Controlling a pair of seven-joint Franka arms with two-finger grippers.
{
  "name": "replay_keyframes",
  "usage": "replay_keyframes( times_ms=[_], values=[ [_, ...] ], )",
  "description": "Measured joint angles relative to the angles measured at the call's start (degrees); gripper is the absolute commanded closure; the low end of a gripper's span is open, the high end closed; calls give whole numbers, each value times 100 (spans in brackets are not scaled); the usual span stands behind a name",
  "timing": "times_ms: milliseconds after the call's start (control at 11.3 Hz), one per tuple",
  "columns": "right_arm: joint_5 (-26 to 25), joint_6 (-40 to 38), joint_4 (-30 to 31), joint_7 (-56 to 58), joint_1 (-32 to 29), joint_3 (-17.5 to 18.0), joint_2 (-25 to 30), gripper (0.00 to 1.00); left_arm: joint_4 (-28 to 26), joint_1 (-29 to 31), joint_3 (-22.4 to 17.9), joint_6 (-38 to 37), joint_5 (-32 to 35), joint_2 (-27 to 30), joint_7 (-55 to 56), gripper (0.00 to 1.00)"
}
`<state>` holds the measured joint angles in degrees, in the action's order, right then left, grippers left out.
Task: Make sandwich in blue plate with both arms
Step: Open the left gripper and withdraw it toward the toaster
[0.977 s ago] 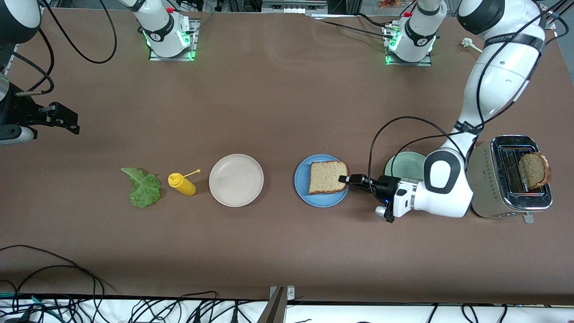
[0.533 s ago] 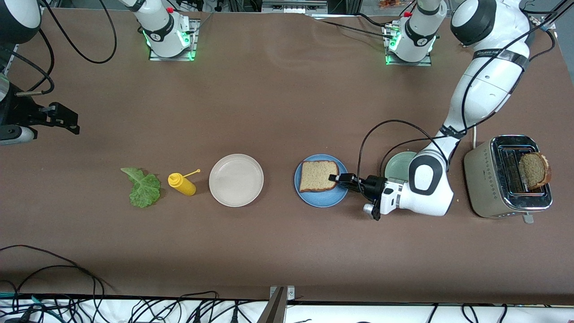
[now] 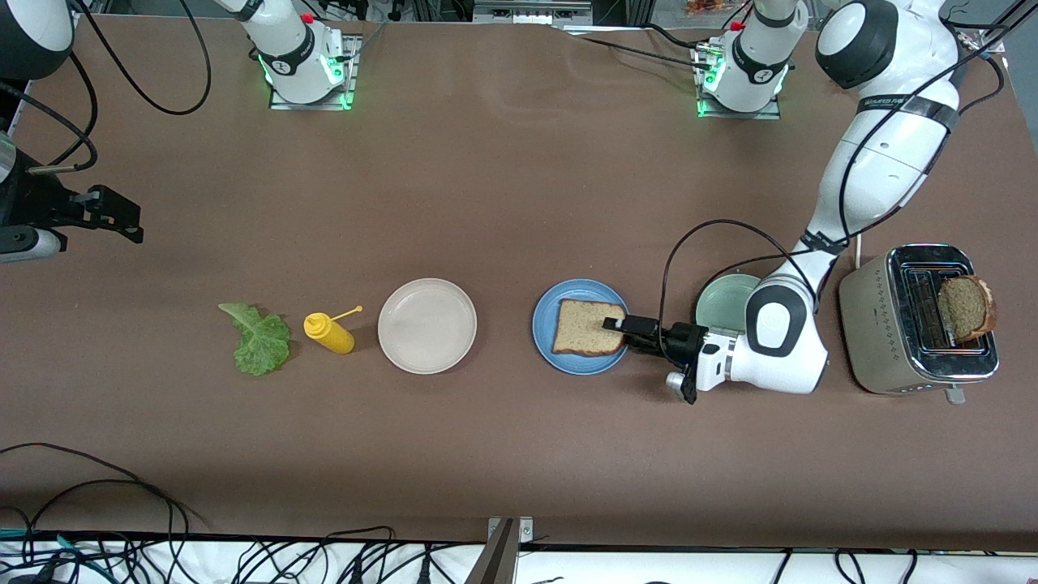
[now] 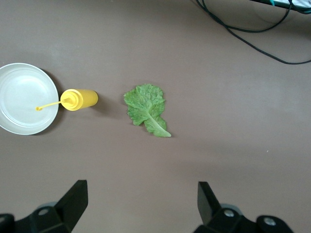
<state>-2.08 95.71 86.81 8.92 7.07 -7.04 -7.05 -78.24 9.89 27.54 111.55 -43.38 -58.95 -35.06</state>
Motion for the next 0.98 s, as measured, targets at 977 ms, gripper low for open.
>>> replay_keyframes(
  times_ms=[977],
  values=[
    [-183,3,2,-1,-36,-177,-129,0,217,80,-24,-21,3247,1429,411,0]
  ],
)
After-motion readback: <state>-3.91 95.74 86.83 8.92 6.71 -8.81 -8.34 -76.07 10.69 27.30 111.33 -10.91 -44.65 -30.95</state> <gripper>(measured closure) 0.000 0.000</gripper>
